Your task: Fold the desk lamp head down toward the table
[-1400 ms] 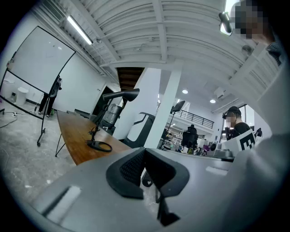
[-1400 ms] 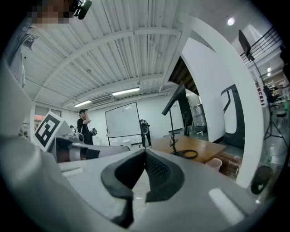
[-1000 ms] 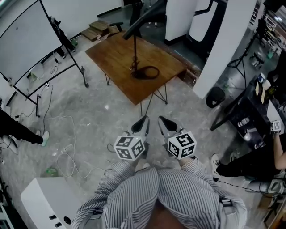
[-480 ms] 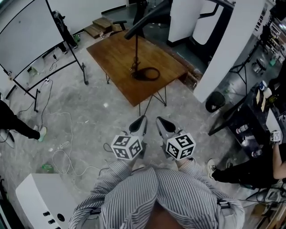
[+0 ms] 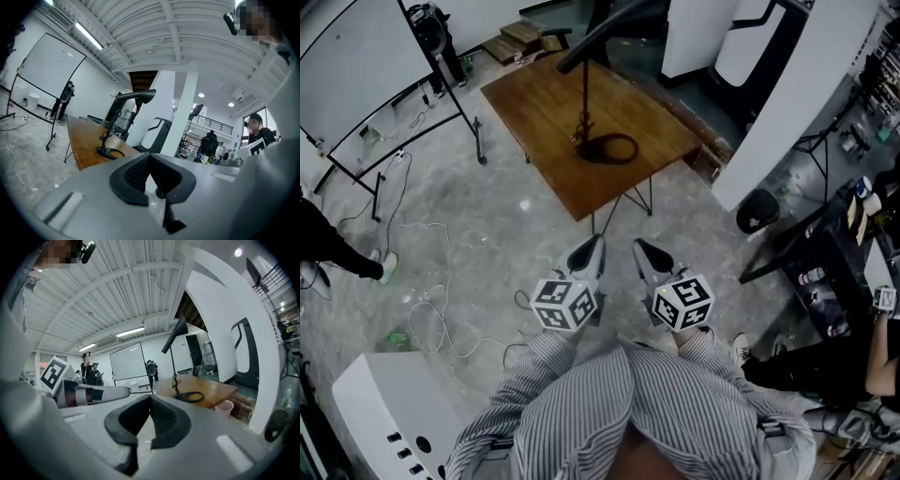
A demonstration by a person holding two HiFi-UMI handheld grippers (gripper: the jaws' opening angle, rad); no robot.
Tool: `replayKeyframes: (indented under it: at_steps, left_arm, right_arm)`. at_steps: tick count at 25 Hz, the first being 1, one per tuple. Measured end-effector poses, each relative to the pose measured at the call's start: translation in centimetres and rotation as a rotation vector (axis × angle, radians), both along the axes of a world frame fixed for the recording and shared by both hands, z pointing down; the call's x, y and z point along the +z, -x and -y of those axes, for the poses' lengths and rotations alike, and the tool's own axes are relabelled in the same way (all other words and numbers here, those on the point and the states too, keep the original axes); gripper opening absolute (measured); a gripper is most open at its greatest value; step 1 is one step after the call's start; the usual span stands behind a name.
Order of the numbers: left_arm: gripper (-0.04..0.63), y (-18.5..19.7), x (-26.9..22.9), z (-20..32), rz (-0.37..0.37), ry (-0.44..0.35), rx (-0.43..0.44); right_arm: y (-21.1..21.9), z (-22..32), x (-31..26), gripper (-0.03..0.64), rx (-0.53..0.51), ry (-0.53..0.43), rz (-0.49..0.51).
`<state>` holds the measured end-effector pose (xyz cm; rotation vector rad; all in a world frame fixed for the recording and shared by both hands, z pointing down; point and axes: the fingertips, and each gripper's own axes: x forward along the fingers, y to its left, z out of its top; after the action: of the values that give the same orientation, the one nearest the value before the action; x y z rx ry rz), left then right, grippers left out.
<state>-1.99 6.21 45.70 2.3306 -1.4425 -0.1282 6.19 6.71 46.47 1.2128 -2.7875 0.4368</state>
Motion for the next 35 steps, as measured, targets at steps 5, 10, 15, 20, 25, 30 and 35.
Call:
replayKeyframes:
  at_steps: [5,10,15,20,25,30,35]
  left_arm:
    - [-0.003,0.5,0.8,4.2,0.012,0.012,0.008]
    - [-0.003,1.6,0.7,10.4,0.018,-0.002,0.026]
    - [-0.003,3.5,-0.1,18.2,0.03,-0.021,0.055]
    - [-0.003,5.0,-1.3,25.1,0.061,-0.063,0.075]
    - [-0.003,5.8,-1.3,30.3,0.12,-0.09,0.085]
    - [0.002,5.6,-1.1,34.2,0.165,-0.107,0.071]
    - [0.096,6.1,-1.4,37.5,0.189,-0.112,0.043]
  right_arm:
    - [0.6,4.0,0.4,0.002,0.005,0.0,0.012]
    - [2.0,9.6,0.8,0.002,0.001,-0.007,0.005]
    - [2.7,17.9,-0.4,0.002,0.047,-0.043,-0.006]
    - [3.2,24.8,-1.8,0.002,0.076,-0.1,-0.026]
    - [4.3,28.7,-1.7,0.002,0.029,-0.106,-0.05]
    - [3.5,31.4,-1.5,0.002,0.022,-0.11,-0.061]
    - [4.1,33.7,-2.9,0.002,-0.004,-0.132,-0.042]
